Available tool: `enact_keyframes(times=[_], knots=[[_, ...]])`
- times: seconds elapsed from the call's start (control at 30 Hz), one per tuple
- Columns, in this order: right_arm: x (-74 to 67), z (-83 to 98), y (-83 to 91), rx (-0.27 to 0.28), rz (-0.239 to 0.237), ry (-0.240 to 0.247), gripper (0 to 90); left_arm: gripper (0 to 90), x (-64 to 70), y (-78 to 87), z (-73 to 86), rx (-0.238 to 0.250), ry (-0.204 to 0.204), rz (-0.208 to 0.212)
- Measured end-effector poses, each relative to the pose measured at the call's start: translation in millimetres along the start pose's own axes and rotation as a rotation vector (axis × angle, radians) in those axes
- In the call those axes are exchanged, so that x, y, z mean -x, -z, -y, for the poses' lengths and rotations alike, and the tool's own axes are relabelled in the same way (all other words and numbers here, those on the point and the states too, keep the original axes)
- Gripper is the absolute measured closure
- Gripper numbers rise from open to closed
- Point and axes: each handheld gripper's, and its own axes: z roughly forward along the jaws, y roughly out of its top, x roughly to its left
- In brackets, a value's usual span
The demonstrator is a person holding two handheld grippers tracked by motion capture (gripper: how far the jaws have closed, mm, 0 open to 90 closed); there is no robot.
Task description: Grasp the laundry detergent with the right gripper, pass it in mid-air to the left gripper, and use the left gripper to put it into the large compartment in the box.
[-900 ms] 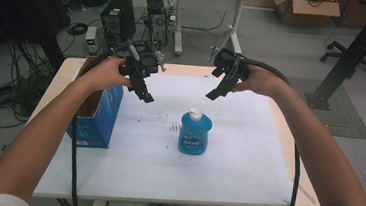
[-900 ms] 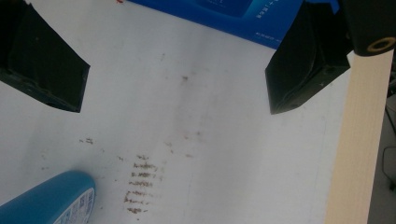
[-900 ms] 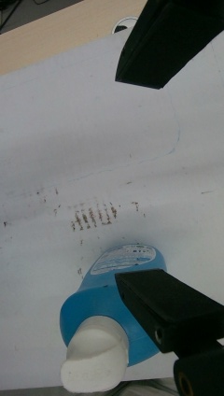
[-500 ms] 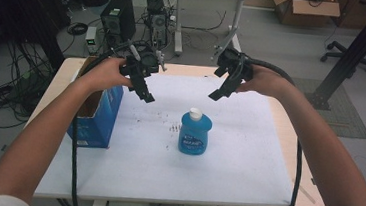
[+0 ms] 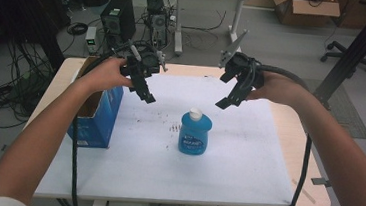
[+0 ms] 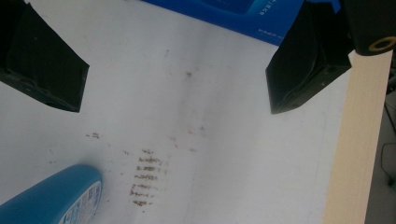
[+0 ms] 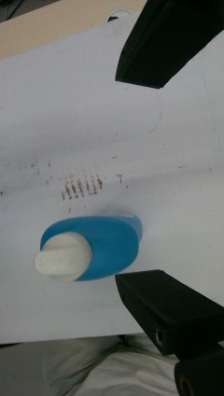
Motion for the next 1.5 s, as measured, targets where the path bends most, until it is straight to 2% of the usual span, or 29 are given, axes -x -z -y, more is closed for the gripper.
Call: enact_keyframes(times=[0.13,0.3,0.53,0.8,1.03,1.5], knots=[[-6.7,2.7,-0.1,-0.004,-0.008,0.006,4.0,6.0,1.1,0.9,-0.6,-0.001,0.0,0.0],[-19.3,9.3,-2.4,0.023,-0.041,0.011,3.9,6.0,2.8,1.1,-1.5,0.002,0.0,-0.001],[-33.3,17.5,-6.2,0.037,-0.06,0.015,3.9,6.1,3.6,1.2,-1.2,0.002,-0.003,-0.01],[-40.1,28.7,-15.3,0.064,-0.062,0.008,3.9,6.1,4.5,1.9,-0.3,0.003,-0.003,-0.013],[-44.9,38.8,-24.8,0.109,-0.06,-0.002,4.0,6.1,3.8,2.6,1.2,-0.002,0.0,-0.015],[-47.1,52.9,-38.2,0.165,-0.047,-0.003,4.0,6.2,4.5,1.5,-0.3,-0.007,-0.001,-0.019]])
